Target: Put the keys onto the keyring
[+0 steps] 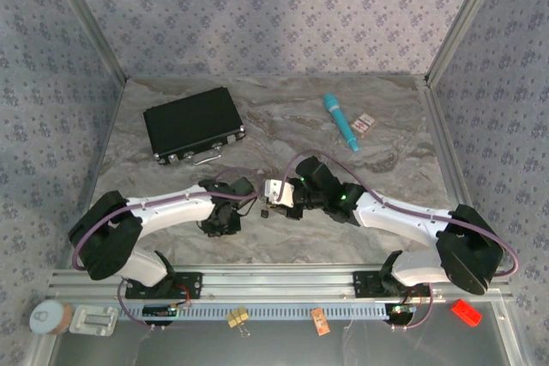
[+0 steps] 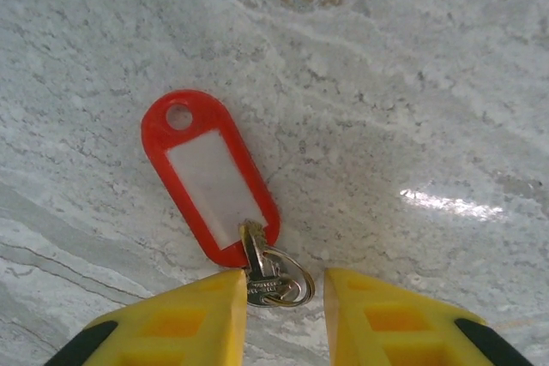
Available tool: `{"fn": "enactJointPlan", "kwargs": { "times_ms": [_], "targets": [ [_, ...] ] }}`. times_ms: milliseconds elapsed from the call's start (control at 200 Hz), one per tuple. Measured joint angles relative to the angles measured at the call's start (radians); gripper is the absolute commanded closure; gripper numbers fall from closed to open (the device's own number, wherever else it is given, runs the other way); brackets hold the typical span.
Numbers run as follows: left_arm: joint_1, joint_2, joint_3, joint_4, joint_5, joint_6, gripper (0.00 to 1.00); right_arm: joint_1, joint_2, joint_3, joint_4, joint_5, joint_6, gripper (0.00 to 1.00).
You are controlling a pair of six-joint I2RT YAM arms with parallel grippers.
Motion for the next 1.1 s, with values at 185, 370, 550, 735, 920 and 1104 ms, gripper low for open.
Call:
{"fn": "enactJointPlan", "kwargs": {
  "times_ms": [185, 370, 550, 735, 920, 1104],
  "targets": [
    [-0.001, -0.003, -0.001, -0.003, -0.012, 0.002, 0.95, 0.000, 0.000, 0.000, -0.001, 0.000, 0.000, 1.00],
    [-0.002, -0.048, 0.002, -0.043, -0.058, 0.000, 1.00, 0.002, 0.000, 0.000, -0.001, 0.000, 0.000, 1.00],
    [-0.002, -0.160, 0.024, -0.071, -0.112, 0.011, 1.00, 0.002, 0.000, 0.000, -0.002, 0.000, 0.000, 1.00],
    [-0.002, -0.162, 0.027, -0.069, -0.090, 0.050, 0.61, 0.002, 0.000, 0.000, -0.002, 0.000, 0.000, 1.00],
    [-0.002, -0.090, 0.024, -0.055, -0.035, 0.080, 0.47, 0.006, 0.000, 0.000, -0.002, 0.000, 0.000, 1.00],
    [0.007, -0.045, 0.006, -0.021, 0.005, 0.099, 0.47, 0.006, 0.000, 0.000, -0.008, 0.000, 0.000, 1.00]
  ]
}}
